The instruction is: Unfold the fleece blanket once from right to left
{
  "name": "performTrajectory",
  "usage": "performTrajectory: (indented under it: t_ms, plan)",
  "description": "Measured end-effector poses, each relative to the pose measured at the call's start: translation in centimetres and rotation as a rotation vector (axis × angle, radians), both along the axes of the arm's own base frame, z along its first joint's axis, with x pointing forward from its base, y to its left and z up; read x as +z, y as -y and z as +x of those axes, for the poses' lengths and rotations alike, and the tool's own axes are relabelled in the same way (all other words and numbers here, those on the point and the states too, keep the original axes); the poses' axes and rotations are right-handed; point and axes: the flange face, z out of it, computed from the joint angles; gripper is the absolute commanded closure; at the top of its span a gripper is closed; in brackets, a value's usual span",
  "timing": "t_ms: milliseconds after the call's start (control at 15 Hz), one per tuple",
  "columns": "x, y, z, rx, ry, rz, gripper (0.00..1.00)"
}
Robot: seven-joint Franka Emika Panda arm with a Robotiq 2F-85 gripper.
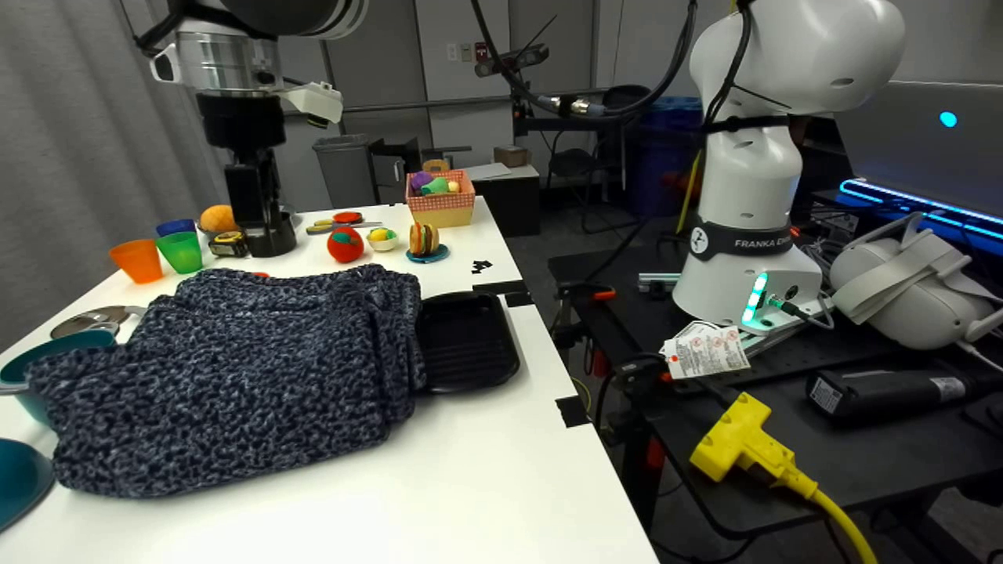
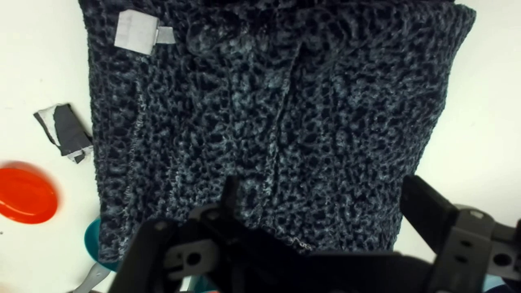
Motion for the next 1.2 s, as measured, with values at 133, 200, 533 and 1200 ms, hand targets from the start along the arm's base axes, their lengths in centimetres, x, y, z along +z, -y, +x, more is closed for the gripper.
performTrajectory:
  t_ms: [133,200,533,1200]
  plan:
    - [0.0,0.0,0.0,-0.01,0.0,0.001,0.0]
    - [0.0,0.0,0.0,-0.017,0.0,0.002,0.0]
    - [-0.1,0.0,-0.1,-0.022,-0.006,0.003,0.0]
    - [-2.2,1.8,1.3,-0.042,0.097,-0.044,0.0]
